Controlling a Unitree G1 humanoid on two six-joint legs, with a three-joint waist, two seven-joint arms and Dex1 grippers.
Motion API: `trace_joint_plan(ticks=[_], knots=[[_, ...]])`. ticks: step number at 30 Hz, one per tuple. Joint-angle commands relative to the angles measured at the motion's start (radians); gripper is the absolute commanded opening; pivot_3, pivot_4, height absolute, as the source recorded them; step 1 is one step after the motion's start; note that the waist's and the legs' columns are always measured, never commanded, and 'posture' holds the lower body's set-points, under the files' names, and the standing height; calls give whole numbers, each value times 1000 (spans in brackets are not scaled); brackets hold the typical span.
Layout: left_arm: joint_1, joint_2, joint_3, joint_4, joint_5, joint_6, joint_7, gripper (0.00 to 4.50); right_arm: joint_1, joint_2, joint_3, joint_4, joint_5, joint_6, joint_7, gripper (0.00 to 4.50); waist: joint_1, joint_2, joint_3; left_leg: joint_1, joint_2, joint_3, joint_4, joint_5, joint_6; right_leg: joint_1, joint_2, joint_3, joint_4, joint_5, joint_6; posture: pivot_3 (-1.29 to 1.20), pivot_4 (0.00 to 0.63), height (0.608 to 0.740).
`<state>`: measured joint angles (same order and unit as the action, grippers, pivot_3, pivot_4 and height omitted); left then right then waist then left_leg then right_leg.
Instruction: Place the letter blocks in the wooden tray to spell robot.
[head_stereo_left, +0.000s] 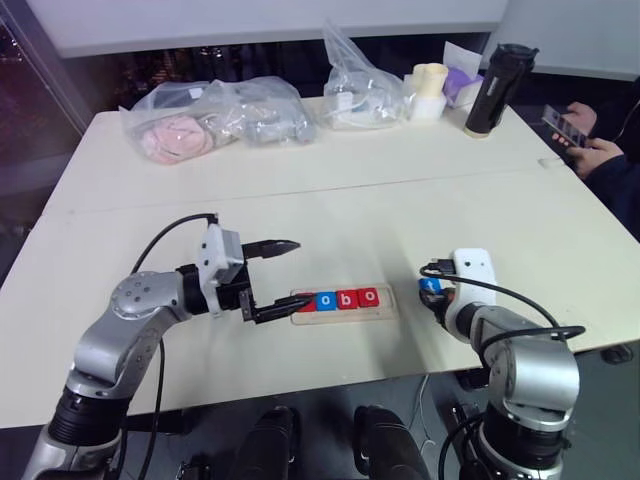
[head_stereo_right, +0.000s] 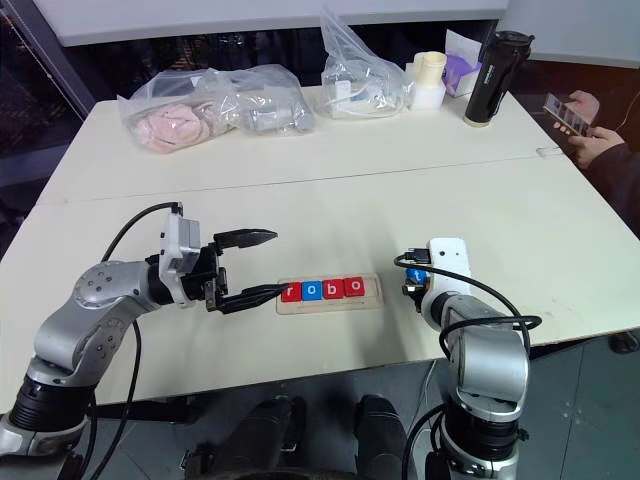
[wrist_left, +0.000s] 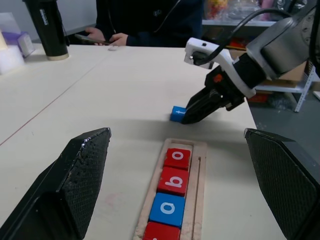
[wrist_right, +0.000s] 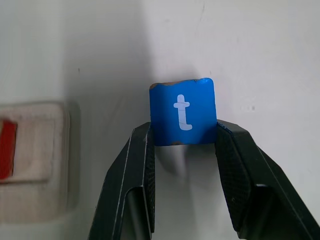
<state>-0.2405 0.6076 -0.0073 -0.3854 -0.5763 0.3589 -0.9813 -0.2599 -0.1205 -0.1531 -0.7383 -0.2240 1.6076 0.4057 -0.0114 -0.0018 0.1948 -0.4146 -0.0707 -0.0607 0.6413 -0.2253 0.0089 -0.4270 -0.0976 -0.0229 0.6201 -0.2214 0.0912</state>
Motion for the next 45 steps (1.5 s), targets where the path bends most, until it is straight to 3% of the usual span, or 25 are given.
trace_joint_plan(ticks=[1,10,11,14,16,21,24,28,31,36,41,45], knots=[[-2,4,15,-14,3,-21,-3,4500,5,-10,11,-51,-15,7,25,1127,-1,0,0,0,0,0,-1,0,0,0,0,0,-1,0,0,0,150,740],[-4,4,13,-6,7,-27,-9,4500,40,-20,30,-97,-66,7,93,1127,1,0,0,0,0,0,-8,0,0,-1,0,0,-5,1,1,0,150,740],[-5,4,12,-4,7,-28,-10,4500,39,-24,32,-99,-73,7,102,2191,1,0,0,0,0,0,-8,0,0,-1,0,0,-5,1,1,0,150,740],[-10,3,11,1,8,-30,-13,4500,29,-49,36,-97,-90,7,140,3608,1,0,0,0,0,0,-8,0,0,-1,0,-1,-5,1,1,0,150,740],[-13,3,10,4,11,-33,-16,4500,0,-168,50,-87,-47,7,198,4447,1,0,0,0,0,0,-8,0,0,-1,0,-1,-5,1,1,0,150,740],[-15,2,8,9,13,-39,-19,4500,-122,-529,126,-73,197,7,378,4447,0,-1,1,0,-1,1,-7,0,0,0,-1,-1,-7,0,0,0,150,740],[-19,-1,6,14,18,-43,-21,4500,-232,-673,188,-78,330,6,445,4447,0,-2,1,0,1,0,-9,0,0,0,-1,-2,-7,0,1,0,150,740],[-31,-7,2,26,25,-49,-25,4500,-232,-861,253,20,415,-291,586,4447,6,-5,2,0,1,0,-10,0,0,0,-1,-4,-8,0,2,0,150,740],[-37,-8,0,31,28,-52,-27,4500,-211,-920,240,161,447,-588,707,4447,16,-5,3,-2,0,1,-8,0,1,1,-1,-4,-10,0,2,0,150,740],[-36,-7,-10,37,47,-69,-31,4500,-193,-965,301,459,344,-1090,791,4447,23,-5,3,-4,-1,1,-3,-1,2,1,-2,-4,-11,0,3,0,150,740],[-27,-7,-3,23,41,-63,-23,4500,-219,-924,331,682,342,-1265,864,4447,24,-5,3,-4,0,1,-3,-1,2,0,-1,-3,-9,0,2,0,150,740],[-22,-1,3,19,38,-59,-20,4500,-227,-904,332,747,350,-1310,890,4447,23,-5,3,-4,0,1,-3,-1,2,0,-1,-3,-8,0,2,0,150,740]])
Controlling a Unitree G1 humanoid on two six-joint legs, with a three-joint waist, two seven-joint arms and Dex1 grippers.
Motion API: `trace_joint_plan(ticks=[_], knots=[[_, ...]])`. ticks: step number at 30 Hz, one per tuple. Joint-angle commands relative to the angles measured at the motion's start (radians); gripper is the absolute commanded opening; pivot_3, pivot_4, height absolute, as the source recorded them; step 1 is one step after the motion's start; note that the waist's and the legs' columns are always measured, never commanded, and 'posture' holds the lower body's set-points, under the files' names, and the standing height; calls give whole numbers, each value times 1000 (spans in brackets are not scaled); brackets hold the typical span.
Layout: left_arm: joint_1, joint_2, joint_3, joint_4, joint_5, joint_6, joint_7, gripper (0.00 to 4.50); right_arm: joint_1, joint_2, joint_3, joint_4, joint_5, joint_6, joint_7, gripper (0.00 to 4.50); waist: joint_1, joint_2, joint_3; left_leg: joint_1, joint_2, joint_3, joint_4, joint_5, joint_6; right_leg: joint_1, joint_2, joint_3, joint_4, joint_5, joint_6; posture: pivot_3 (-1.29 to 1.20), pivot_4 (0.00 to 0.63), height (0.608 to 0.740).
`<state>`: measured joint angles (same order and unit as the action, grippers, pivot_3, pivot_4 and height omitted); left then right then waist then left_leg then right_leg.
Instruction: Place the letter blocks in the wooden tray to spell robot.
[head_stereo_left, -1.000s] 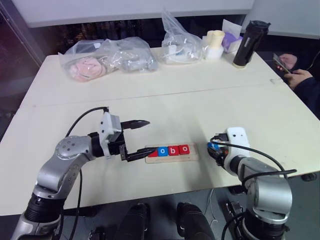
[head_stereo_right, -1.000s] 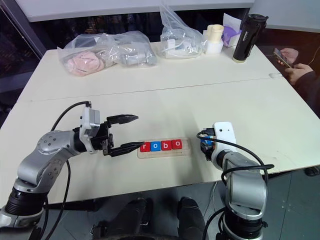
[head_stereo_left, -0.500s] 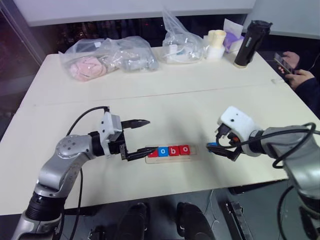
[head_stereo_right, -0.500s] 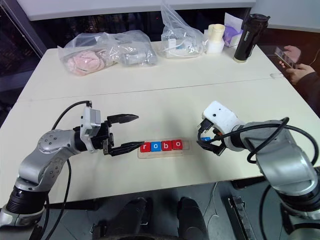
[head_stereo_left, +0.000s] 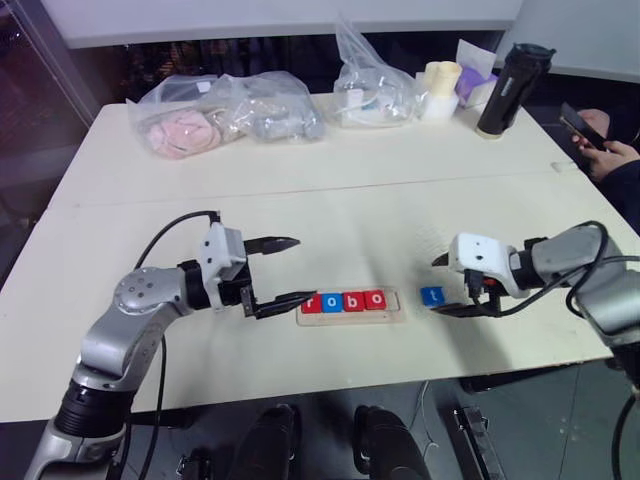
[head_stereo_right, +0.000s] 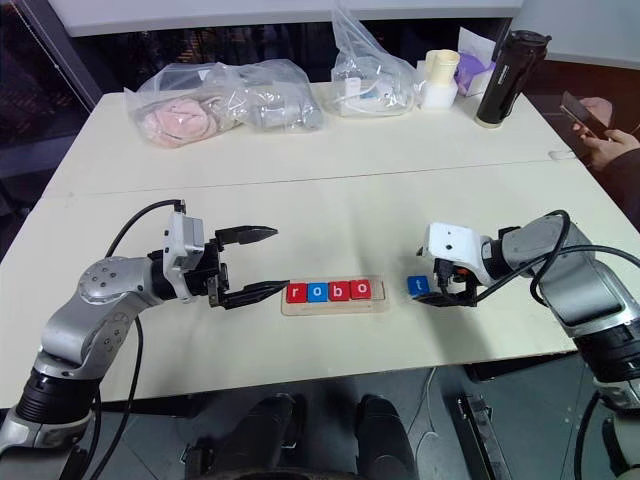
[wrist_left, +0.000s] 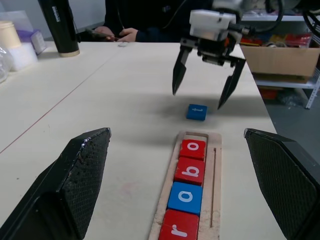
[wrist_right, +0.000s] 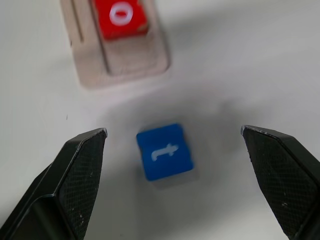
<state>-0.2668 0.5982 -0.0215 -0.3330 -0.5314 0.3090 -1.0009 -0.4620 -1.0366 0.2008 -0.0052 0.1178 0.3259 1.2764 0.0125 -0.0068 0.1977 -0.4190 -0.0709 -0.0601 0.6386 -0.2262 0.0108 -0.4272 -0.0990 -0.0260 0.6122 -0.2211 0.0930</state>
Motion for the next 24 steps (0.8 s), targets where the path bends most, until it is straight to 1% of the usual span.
trace_joint_plan(ticks=[1,10,14,21,22,24], knots=[[5,9,18,-34,-7,-9,-1,4500,-27,18,-23,20,15,-27,24,4447,-1,0,0,0,0,0,0,0,0,0,0,0,0,0,0,0,150,740],[17,22,32,-54,-42,10,-15,4500,-4,53,-26,60,7,-39,15,4447,1,0,0,0,0,0,3,0,0,0,0,1,1,0,0,0,150,740],[20,41,38,-63,-68,21,-43,4500,-2,55,-6,97,-36,-80,-2,4447,1,0,0,-2,0,0,5,0,0,0,-1,1,1,0,-1,0,150,740],[15,66,48,-61,-94,35,-64,4500,-12,75,-4,135,-48,-94,5,4447,0,0,0,-2,0,0,7,0,0,0,0,1,2,1,-2,0,150,740],[12,66,48,-57,-91,33,-65,4500,-15,82,-2,145,-51,-96,4,4215,0,0,0,-2,0,0,7,0,0,0,0,1,2,1,-2,0,150,740],[10,66,48,-53,-87,31,-65,4500,-20,92,1,160,-55,-101,2,3608,0,0,0,-2,0,0,7,0,0,0,0,0,2,1,-2,0,150,740]])
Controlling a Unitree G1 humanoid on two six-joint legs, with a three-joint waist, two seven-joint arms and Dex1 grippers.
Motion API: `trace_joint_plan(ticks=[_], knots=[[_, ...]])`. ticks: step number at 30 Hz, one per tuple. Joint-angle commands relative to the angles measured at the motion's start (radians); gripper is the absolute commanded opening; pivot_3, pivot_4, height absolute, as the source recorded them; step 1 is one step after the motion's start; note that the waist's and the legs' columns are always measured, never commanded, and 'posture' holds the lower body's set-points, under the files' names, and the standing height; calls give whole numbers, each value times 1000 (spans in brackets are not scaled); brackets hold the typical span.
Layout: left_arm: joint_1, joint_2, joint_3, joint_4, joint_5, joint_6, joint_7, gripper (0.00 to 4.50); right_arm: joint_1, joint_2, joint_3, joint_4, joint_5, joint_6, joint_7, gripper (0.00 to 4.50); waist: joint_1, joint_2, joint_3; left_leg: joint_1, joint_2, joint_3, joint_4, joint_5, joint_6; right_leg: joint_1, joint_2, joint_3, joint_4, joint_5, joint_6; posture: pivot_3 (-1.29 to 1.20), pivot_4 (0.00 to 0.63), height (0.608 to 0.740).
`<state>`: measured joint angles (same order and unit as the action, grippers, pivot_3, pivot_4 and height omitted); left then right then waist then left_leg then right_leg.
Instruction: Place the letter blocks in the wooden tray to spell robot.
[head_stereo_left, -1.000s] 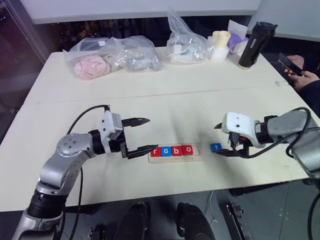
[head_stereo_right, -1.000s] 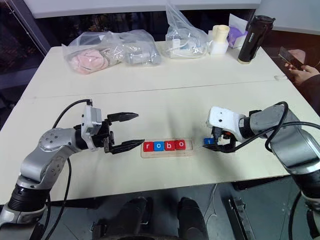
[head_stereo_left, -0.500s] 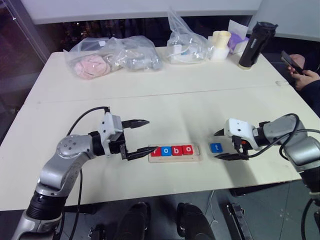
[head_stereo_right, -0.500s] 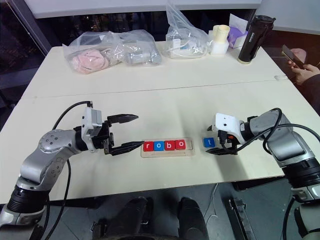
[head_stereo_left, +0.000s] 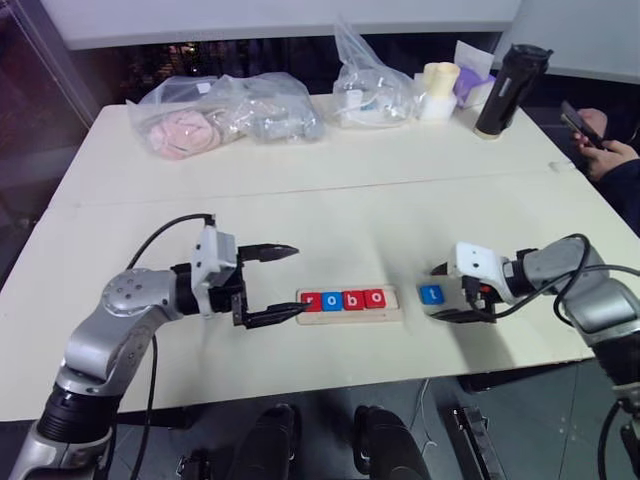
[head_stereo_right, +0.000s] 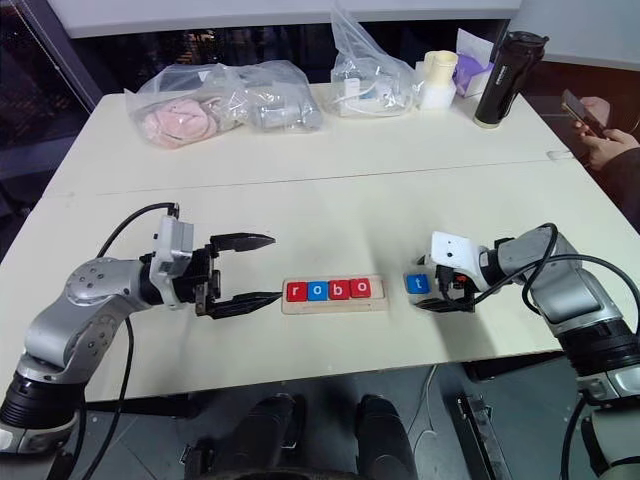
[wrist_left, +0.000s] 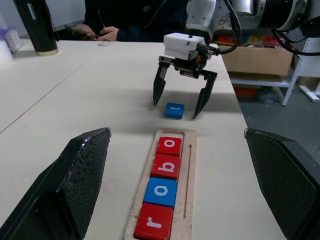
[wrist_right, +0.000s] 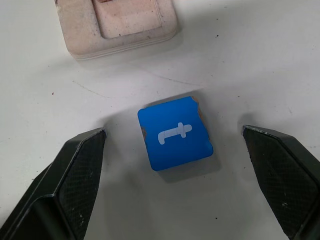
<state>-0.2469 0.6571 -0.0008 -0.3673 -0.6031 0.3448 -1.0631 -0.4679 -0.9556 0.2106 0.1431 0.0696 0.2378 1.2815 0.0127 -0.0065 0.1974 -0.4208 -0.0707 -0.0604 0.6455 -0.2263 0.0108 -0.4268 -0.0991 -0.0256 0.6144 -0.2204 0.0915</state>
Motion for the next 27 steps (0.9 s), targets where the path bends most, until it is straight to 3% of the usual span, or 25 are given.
trace_joint_plan(ticks=[1,5,15,27], knots=[[-11,7,27,-17,-14,-5,-3,4500,-17,15,-9,17,-8,-15,-3,3100,0,0,0,0,0,0,0,0,0,0,0,0,0,0,0,0,150,740],[-11,5,27,-12,-3,-13,0,4500,-23,24,-16,16,-4,-11,7,1128,-1,0,0,0,0,0,1,0,0,0,0,0,0,1,-1,0,150,740],[-6,-2,25,-11,8,-21,8,4500,-57,37,-6,-206,35,134,29,1131,0,0,0,0,1,0,1,0,0,0,0,1,1,1,-1,0,150,740],[-3,-13,22,-19,15,-22,27,4500,-60,84,63,-232,7,171,0,1131,0,0,0,0,0,0,2,0,0,0,0,0,1,1,-1,0,150,740]])
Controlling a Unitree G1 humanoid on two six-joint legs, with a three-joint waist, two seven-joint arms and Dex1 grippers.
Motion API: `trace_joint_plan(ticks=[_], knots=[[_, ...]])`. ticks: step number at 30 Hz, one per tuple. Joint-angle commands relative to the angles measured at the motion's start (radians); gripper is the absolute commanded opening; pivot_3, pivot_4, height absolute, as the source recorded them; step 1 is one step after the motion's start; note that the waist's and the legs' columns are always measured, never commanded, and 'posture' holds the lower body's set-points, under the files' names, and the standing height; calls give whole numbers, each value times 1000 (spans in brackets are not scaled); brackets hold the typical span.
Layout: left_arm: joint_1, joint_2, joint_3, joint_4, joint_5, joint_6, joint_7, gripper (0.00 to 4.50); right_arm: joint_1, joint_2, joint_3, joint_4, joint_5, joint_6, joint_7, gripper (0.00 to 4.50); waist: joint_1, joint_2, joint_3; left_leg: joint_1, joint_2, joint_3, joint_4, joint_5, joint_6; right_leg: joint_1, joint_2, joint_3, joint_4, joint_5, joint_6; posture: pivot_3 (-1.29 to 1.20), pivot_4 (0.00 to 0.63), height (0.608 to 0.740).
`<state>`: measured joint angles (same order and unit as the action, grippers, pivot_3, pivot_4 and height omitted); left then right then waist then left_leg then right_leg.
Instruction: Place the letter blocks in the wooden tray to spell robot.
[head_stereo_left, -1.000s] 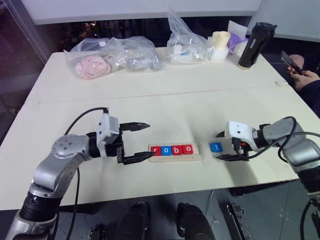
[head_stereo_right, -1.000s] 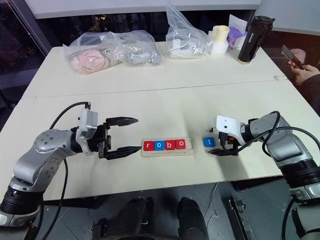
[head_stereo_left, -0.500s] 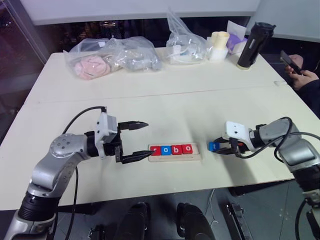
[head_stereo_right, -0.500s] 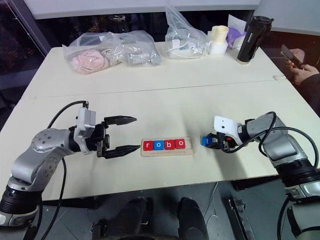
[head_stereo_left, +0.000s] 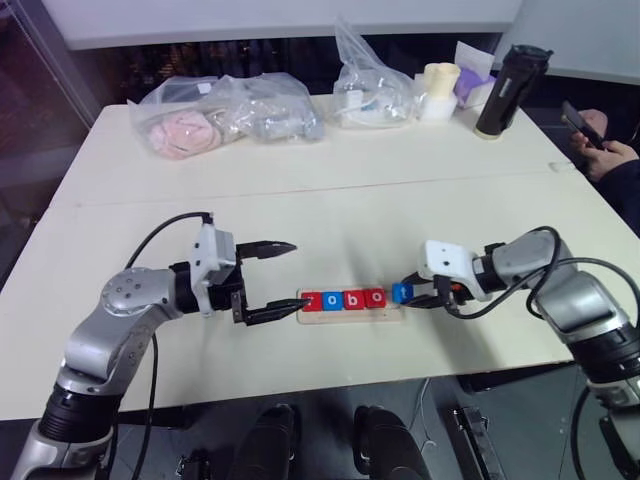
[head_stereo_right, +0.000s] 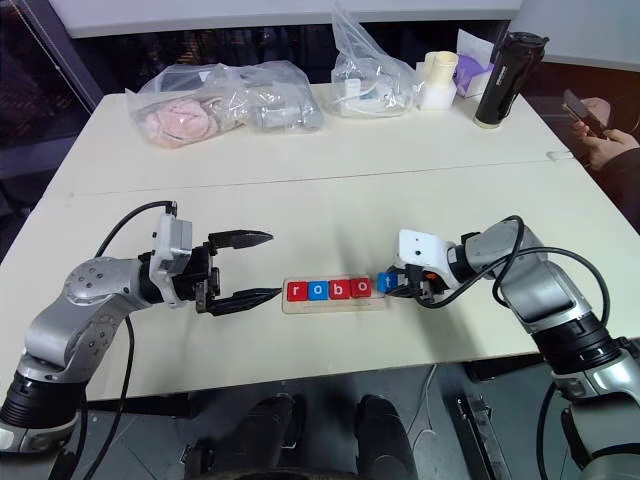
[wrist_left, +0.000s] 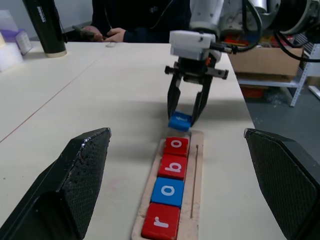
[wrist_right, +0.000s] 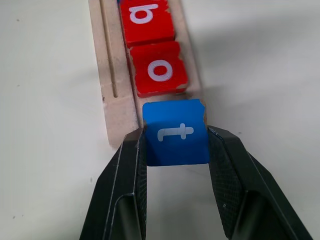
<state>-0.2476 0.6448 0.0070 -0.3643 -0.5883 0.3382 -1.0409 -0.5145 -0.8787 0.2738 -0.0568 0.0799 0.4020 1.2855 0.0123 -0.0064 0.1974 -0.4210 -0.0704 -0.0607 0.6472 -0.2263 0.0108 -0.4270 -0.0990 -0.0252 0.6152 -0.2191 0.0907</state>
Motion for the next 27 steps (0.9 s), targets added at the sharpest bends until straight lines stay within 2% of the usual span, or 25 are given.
trace_joint_plan(ticks=[1,25,27], knots=[[-2,-1,14,-23,1,-15,6,4500,-14,10,3,-34,-3,10,-4,1131,0,0,0,0,0,0,0,0,0,0,0,0,0,0,0,0,150,740],[18,-4,10,-46,-1,-10,40,4500,-38,50,36,-26,-33,18,8,1131,1,0,0,0,0,0,0,0,0,0,1,0,0,0,0,0,150,740],[15,-5,7,-46,-1,-9,42,4500,-44,52,35,-24,-33,19,9,2192,1,0,0,0,0,0,0,0,0,0,1,0,0,0,0,0,150,740]])
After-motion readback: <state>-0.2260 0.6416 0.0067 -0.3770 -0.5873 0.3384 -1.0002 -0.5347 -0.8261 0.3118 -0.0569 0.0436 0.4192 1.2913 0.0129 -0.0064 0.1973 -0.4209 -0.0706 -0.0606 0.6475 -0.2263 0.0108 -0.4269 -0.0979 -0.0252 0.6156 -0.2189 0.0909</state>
